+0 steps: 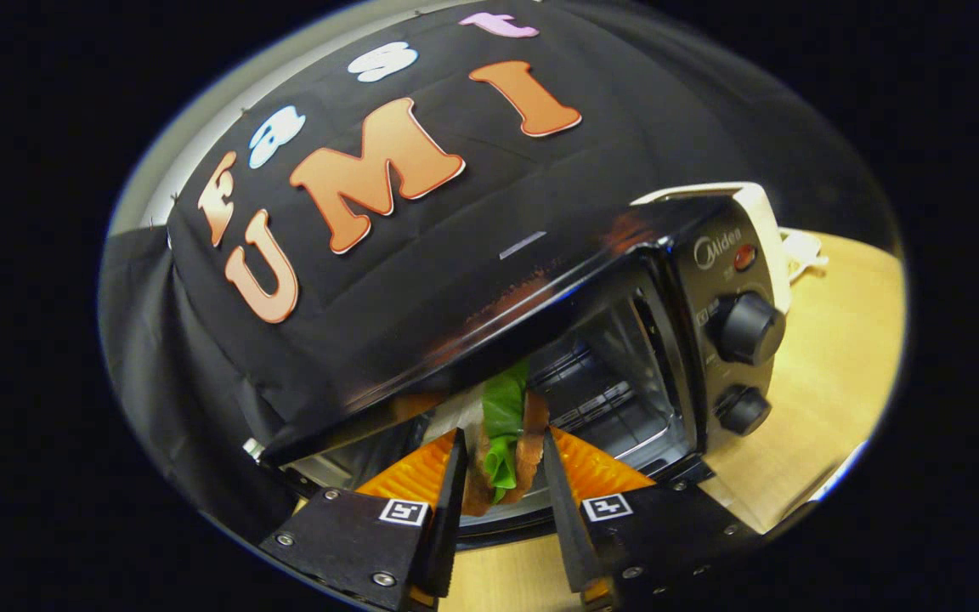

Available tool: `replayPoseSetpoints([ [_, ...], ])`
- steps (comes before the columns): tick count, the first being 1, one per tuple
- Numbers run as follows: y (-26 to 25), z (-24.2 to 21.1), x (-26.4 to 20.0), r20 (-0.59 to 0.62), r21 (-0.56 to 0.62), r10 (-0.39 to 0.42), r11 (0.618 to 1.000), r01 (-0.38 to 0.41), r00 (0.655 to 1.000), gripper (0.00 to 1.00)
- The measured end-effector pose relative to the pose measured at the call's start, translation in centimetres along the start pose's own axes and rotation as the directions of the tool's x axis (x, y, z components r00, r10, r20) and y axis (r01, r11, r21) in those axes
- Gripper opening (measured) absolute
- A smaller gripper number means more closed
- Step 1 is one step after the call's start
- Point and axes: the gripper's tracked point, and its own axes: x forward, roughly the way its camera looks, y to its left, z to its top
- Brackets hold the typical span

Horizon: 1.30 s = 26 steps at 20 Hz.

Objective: Open the toaster oven, put the food inside, and close the toaster oven door.

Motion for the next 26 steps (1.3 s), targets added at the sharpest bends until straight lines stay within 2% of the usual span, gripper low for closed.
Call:
replayPoseSetpoints([
  [2,-0.7,0.7,-0.8,0.026,-0.094,-0.018,0.995,0.02,1.0,0.55],
  [4,0.1,1.3,-1.8,0.018,-0.113,0.01,0.994,-0.007,1.0,0.59],
  [7,-0.2,1.7,-3.8,0.007,-0.161,0.014,0.987,-0.013,1.0,0.6],
  [12,-0.8,0.0,-8.6,-0.081,-0.259,0.026,0.965,-0.047,0.996,0.81],
  [14,-1.2,-0.5,-10.3,-0.102,-0.3,0.023,0.952,-0.053,0.995,0.85],
  [20,-0.6,-4.0,-15.3,-0.191,-0.318,0.097,0.935,-0.155,0.977,0.87],
  [22,-1.2,-5.4,-16.4,-0.219,-0.353,0.089,0.921,-0.164,0.972,0.88],
  [26,-2.6,-7.7,-18.1,-0.26,-0.353,0.064,0.922,-0.156,0.964,0.88],
])
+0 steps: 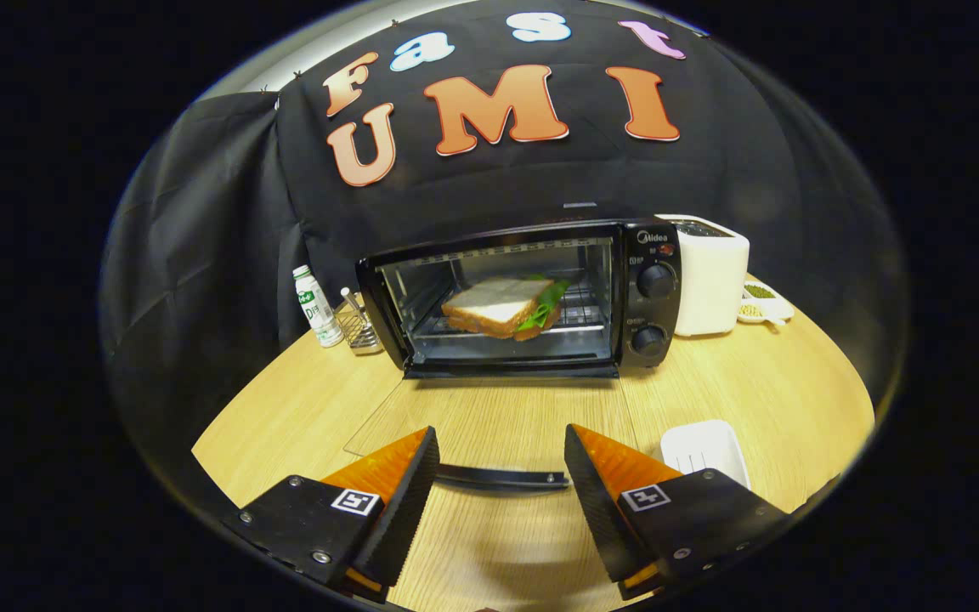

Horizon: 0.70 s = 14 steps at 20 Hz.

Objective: Open the toaster oven, put the food inside, and close the toaster oven door.

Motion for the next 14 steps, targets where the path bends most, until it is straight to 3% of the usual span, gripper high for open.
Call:
replayPoseSetpoints([
  [4,-0.5,-3.3,-0.4,-0.073,-0.026,-0.032,0.999,0.03,0.997,0.98],
  [14,0.4,-8.1,1.7,-0.218,-0.039,-0.019,0.999,0.01,0.976,0.99],
])
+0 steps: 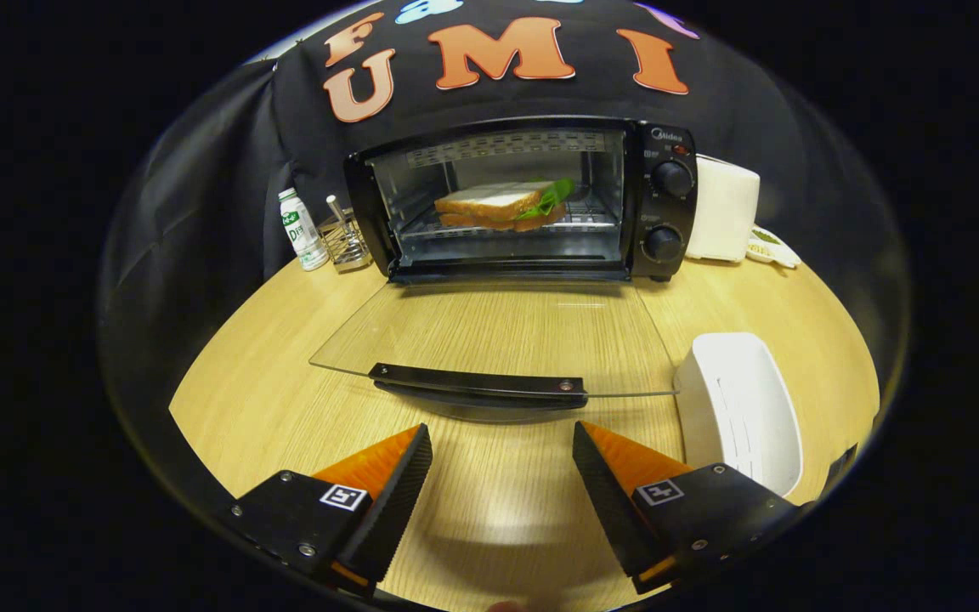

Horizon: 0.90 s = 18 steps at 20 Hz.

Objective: Open the toaster oven, put the food inside, and close the toaster oven door.

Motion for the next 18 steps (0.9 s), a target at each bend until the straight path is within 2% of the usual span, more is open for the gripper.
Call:
replayPoseSetpoints([
  [8,2.1,1.9,1.8,0.014,-0.031,0.014,0.999,-0.013,1.0,0.99],
  [18,0.8,10.5,1.4,0.194,0.034,-0.057,0.998,0.051,0.979,0.99],
])
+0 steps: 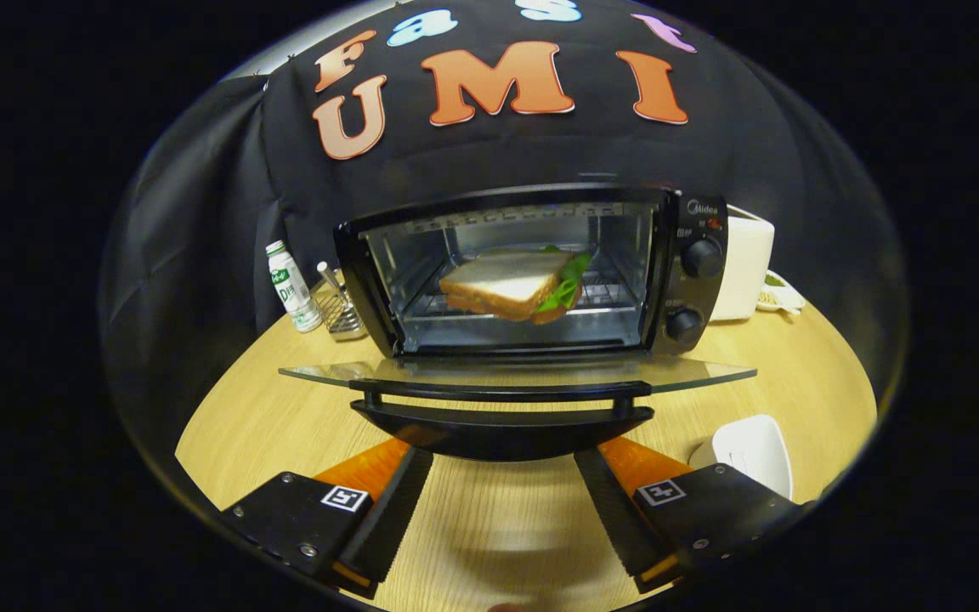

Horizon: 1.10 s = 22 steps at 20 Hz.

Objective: Open the toaster oven, put the food inside, and close the toaster oven door.

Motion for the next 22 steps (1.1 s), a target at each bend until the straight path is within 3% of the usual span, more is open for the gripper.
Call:
replayPoseSetpoints([
  [8,-0.9,6.2,-0.6,0.165,0.025,-0.035,0.999,0.031,0.986,0.99],
  [12,-1.1,10.8,-0.3,0.273,0.022,-0.041,0.999,0.036,0.961,0.99],
  [15,-1.7,11.5,0.0,0.277,0.006,-0.057,0.998,0.057,0.959,0.99],
  [22,-1.0,15.5,-5.9,0.413,-0.004,-0.012,1.0,0.015,0.911,0.99],
])
